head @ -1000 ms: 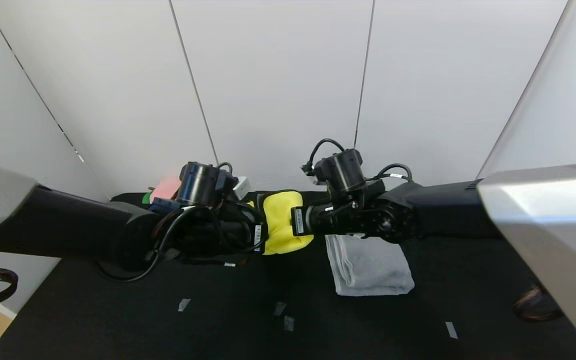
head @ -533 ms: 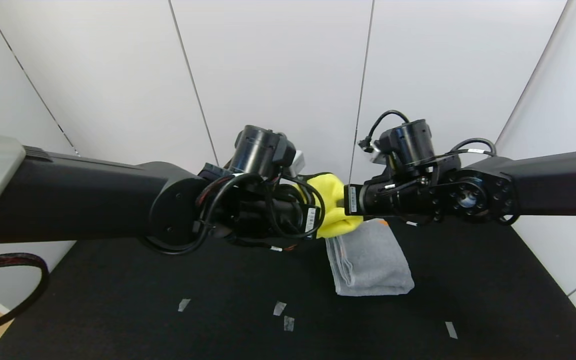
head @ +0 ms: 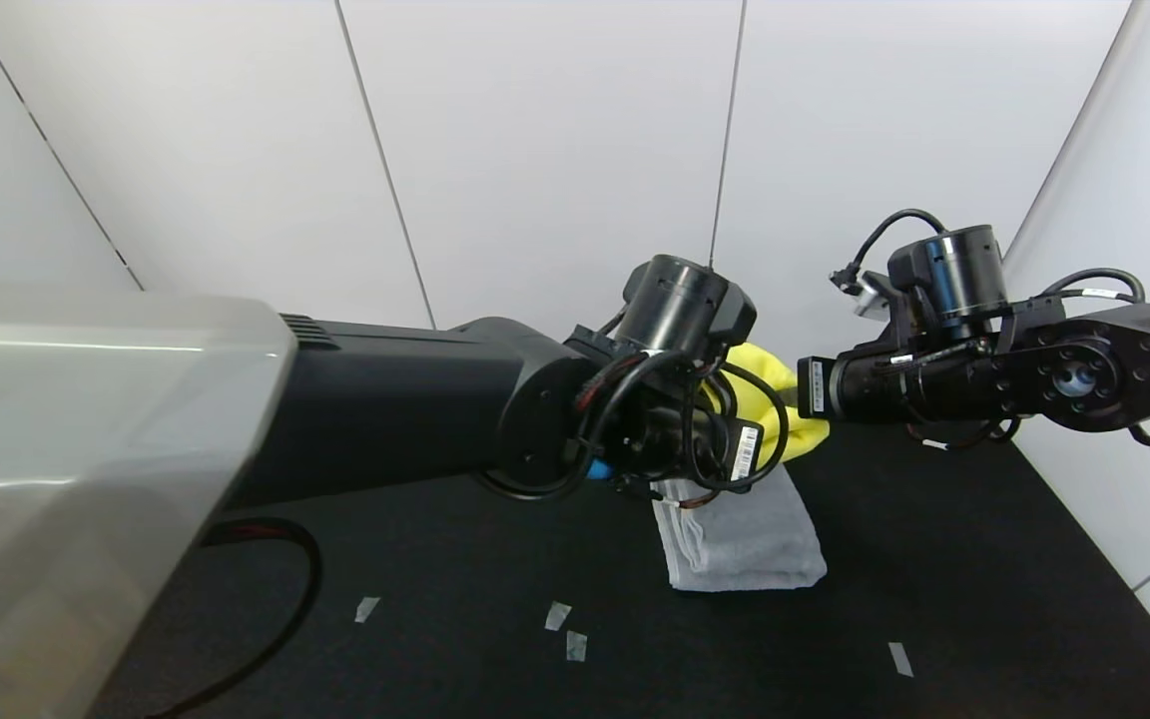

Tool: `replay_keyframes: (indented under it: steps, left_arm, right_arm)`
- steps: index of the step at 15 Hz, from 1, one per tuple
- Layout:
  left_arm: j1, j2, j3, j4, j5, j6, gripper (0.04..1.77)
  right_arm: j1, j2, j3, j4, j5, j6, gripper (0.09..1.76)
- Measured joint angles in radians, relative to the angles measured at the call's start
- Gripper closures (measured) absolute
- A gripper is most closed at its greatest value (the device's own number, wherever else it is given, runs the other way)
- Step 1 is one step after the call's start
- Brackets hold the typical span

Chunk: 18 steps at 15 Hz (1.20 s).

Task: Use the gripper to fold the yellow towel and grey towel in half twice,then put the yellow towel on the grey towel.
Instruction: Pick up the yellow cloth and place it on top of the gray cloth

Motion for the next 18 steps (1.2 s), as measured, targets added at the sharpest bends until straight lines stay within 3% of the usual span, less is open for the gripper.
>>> replay_keyframes:
  steps: [4, 8, 18]
  left_arm:
    - [-0.009, 0.064, -0.086, 0.042, 0.007, 0.004, 1.63]
    - [-0.011, 0.112, -0.134, 0.062, 0.06, 0.013, 1.63]
    - [-0.035, 0.194, -0.138, 0.059, 0.066, 0.007, 1.63]
  right_arm:
    - [-0.031, 0.005, 0.032, -0.064, 0.017, 0.002, 1.73]
    - [-0.051, 0.022, 0.087, -0.144, 0.063, 0.004, 1.73]
    - [-0.081, 0.083, 0.174, -0.194, 0.069, 0.004, 1.73]
